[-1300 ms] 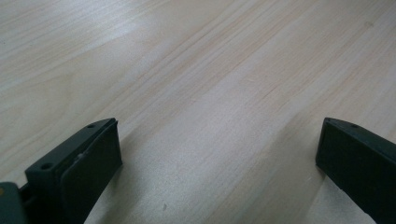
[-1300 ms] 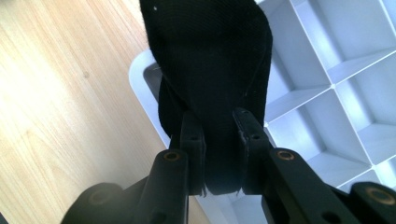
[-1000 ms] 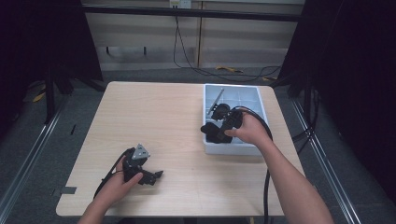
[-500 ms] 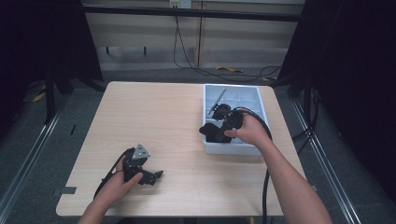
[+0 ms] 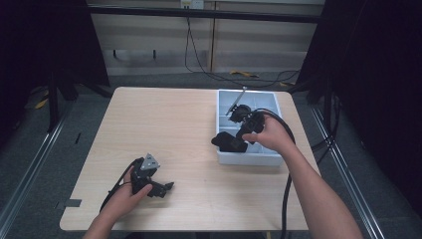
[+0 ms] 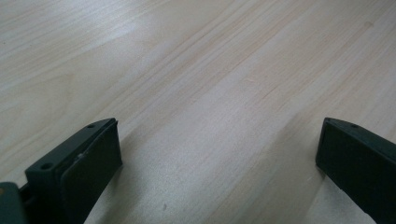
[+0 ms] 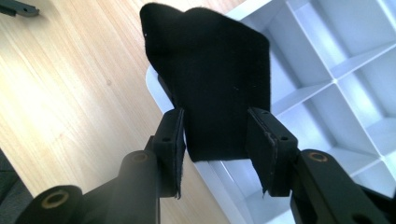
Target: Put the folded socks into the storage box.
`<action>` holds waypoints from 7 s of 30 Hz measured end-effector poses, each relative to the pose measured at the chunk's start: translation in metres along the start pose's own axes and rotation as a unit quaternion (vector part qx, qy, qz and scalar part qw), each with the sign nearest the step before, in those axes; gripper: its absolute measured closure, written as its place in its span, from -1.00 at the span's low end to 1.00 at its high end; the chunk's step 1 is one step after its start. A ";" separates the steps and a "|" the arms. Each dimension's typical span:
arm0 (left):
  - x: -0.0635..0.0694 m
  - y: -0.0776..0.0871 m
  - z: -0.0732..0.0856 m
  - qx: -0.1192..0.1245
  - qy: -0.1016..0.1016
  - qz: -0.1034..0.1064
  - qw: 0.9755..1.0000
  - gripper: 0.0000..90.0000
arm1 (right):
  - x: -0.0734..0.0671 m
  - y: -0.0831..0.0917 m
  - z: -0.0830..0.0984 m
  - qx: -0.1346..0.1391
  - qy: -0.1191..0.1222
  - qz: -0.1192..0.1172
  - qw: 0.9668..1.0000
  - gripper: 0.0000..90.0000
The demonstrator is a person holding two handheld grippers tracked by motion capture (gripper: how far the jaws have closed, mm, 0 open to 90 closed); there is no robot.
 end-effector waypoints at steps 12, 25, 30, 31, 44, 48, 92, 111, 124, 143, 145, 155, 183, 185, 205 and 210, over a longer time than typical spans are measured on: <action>0.000 0.000 0.000 0.002 -0.001 0.000 1.000 -1.00 | 0.005 0.020 -0.001 0.005 -0.030 0.003 1.000 0.65; 0.000 0.000 0.000 0.002 -0.003 0.001 1.000 -1.00 | 0.012 0.006 -0.009 -0.009 -0.052 -0.002 0.999 1.00; 0.001 0.000 0.000 0.004 -0.001 0.002 1.000 -1.00 | 0.011 -0.003 -0.010 -0.010 -0.048 -0.003 0.999 1.00; 0.001 0.000 0.000 0.004 -0.001 0.002 1.000 -1.00 | 0.010 -0.005 -0.010 -0.009 -0.047 -0.006 0.999 1.00; 0.001 0.000 0.000 0.005 -0.001 0.002 1.000 -1.00 | 0.007 -0.032 -0.008 -0.047 -0.036 -0.003 0.998 1.00; 0.001 0.000 0.000 0.005 -0.001 0.002 1.000 -1.00 | 0.008 -0.037 -0.007 -0.041 -0.040 -0.009 0.998 1.00; 0.002 0.000 0.001 0.005 -0.002 0.003 1.000 -1.00 | 0.008 -0.079 -0.007 -0.057 -0.062 -0.036 0.996 1.00; 0.002 0.000 0.000 0.004 -0.002 0.004 1.000 -1.00 | 0.009 -0.030 -0.006 -0.034 -0.056 -0.018 0.998 0.96; 0.002 0.000 0.000 0.003 -0.002 0.004 1.000 -1.00 | 0.007 -0.023 -0.025 -0.024 -0.043 -0.005 0.999 0.96; 0.002 0.000 0.001 0.004 -0.004 0.005 1.000 -1.00 | 0.003 -0.070 -0.035 -0.056 -0.022 -0.027 0.998 1.00; 0.002 0.000 0.001 0.004 -0.004 0.005 1.000 -1.00 | 0.003 -0.077 -0.035 -0.061 -0.018 -0.027 0.998 1.00; 0.003 0.000 0.001 0.005 -0.005 0.005 1.000 -1.00 | 0.002 -0.090 -0.028 -0.059 -0.022 -0.032 0.998 1.00; 0.003 0.000 0.001 0.004 -0.005 0.005 1.000 -1.00 | 0.013 -0.047 -0.003 -0.020 -0.047 -0.021 0.998 0.78; 0.003 0.000 0.001 0.004 -0.005 0.005 1.000 -1.00 | 0.013 -0.043 -0.002 -0.018 -0.048 -0.018 0.999 0.74; 0.003 0.000 0.001 0.004 -0.005 0.005 1.000 -1.00 | 0.004 -0.016 0.009 0.008 -0.048 -0.009 0.999 0.01; 0.003 0.000 0.001 0.004 -0.005 0.005 1.000 -1.00 | 0.004 -0.015 0.015 0.014 -0.049 -0.011 0.999 -0.06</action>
Point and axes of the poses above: each handheld gripper's, and its own axes: y roughly backward along the jaws, z roughly out of its underside, x roughly to its right, the point moved 1 cm from there along -y, roughly forward along the jaws
